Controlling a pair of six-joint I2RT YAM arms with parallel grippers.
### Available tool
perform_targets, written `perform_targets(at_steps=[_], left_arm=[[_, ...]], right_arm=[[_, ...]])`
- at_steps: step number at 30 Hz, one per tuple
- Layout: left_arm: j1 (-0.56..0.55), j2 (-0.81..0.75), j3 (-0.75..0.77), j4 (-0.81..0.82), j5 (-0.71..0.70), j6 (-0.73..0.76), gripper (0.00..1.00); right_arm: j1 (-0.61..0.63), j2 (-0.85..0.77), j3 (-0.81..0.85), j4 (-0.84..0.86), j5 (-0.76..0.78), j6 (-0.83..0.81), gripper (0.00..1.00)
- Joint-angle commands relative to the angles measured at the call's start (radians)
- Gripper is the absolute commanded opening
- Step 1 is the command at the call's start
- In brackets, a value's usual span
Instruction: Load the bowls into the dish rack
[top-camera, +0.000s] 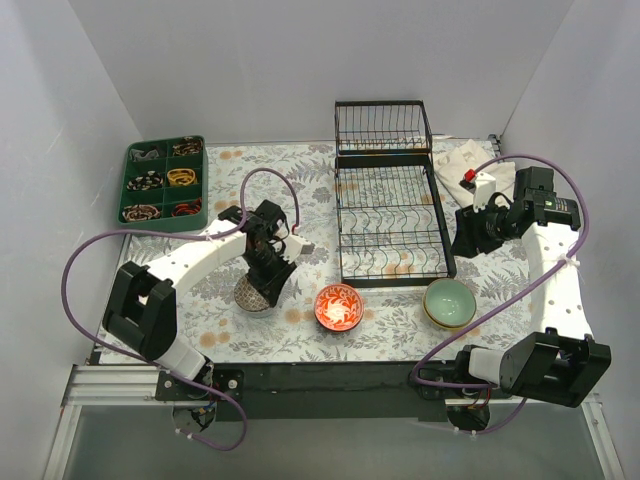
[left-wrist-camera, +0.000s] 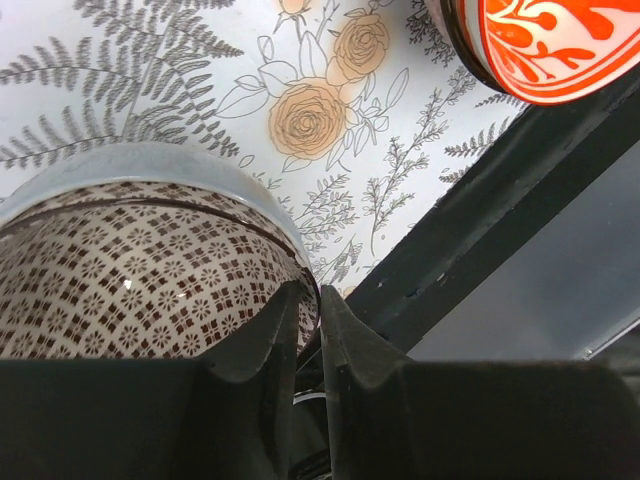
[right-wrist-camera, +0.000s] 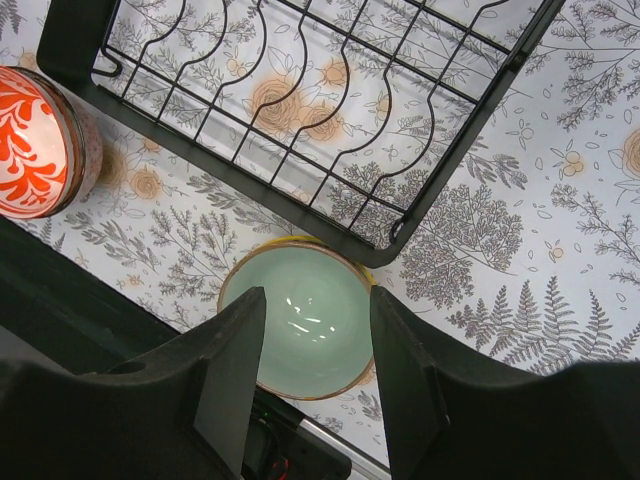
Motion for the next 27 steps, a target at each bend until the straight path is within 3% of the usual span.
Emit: perform_targets(at_steps=[1, 10, 27], left_arm=[[0.002, -0.092, 0.053, -0.007, -0.071, 0.015, 0.00], [0.001, -0.152, -0.008, 0.013, -0.164, 0.018, 0.00], [0.001, -0.209, 0.044, 0.091, -0.334, -0.010, 0.00]], right_arm=[[-0.005, -0.003, 0.000, 0.023, -0.023, 0.000, 0.54], [-0.006, 0.003, -0.001, 0.031, -0.027, 0.006, 0.54], [-0.006, 0.015, -0.003, 0.046, -0.021, 0.015, 0.54]])
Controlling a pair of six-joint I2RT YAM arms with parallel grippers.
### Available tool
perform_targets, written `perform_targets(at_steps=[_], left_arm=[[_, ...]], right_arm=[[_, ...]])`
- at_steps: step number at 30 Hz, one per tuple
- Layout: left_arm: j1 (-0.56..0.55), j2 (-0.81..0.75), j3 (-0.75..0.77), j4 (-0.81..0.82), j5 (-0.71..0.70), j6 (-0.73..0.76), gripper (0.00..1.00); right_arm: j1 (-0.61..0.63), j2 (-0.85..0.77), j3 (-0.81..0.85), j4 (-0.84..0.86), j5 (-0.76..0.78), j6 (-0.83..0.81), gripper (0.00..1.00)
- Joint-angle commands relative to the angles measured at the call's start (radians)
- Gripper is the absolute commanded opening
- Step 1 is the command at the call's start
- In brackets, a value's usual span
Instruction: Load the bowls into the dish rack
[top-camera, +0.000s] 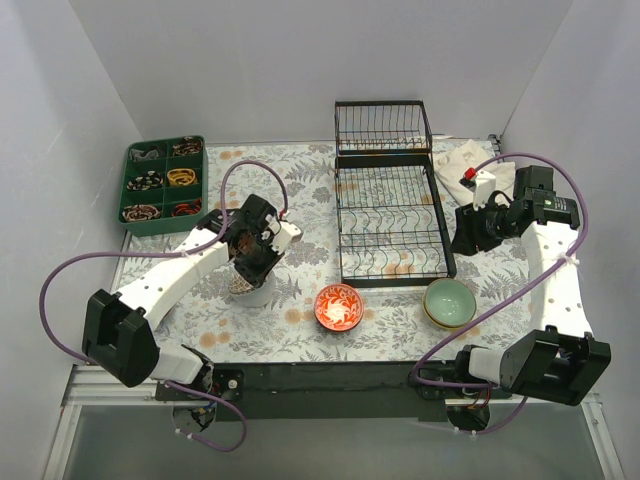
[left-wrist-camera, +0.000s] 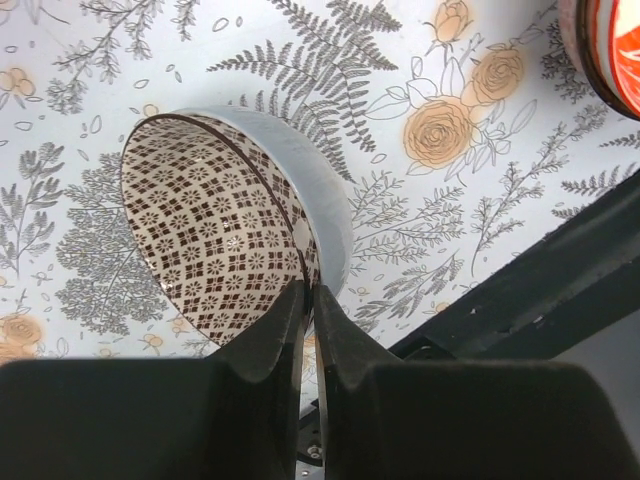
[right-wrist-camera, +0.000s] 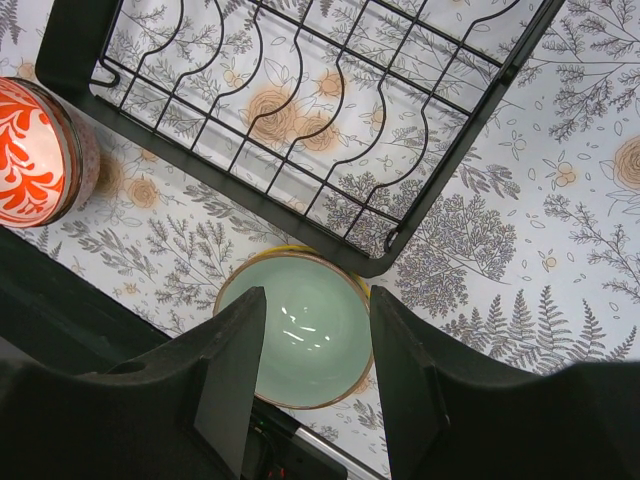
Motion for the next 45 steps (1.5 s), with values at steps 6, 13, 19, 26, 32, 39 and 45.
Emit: perform_targets(at_steps=[6, 13, 19, 26, 32, 39, 45], left_arm=[[0.001, -0.020, 0.058, 0.037, -0.043, -0.002, 0.00], [0.001, -0.020, 0.067, 0.026, -0.028, -0.014, 0.00], [0.000, -0.020, 0.108, 0.032, -0.055, -0.011, 0.00], [0.001, -0.019, 0.150, 0.020, -0.049, -0.013, 0.00], [0.009, -0.040, 0.160, 0.009, -0.038, -0.007, 0.00], [0.026, -0.016, 0.335, 0.008, -0.038, -0.007, 0.00], [0.026, 0.041, 0.403, 0.063, -0.112, 0.027, 0.00]], right_arm=[[-0.005, 0.018, -0.010, 0.025, -0.018, 0.006, 0.54], [-0.005, -0.002, -0.038, 0.030, -0.018, 0.006, 0.54], [-0.006, -0.004, -0.042, 0.032, -0.018, 0.005, 0.54], [-0.006, 0.013, -0.018, 0.033, -0.018, 0.005, 0.54], [-0.005, 0.030, 0.001, 0.032, -0.023, 0.006, 0.54], [-0.005, 0.027, 0.002, 0.032, -0.017, 0.006, 0.54], [-0.005, 0.018, -0.007, 0.033, -0.006, 0.005, 0.54]])
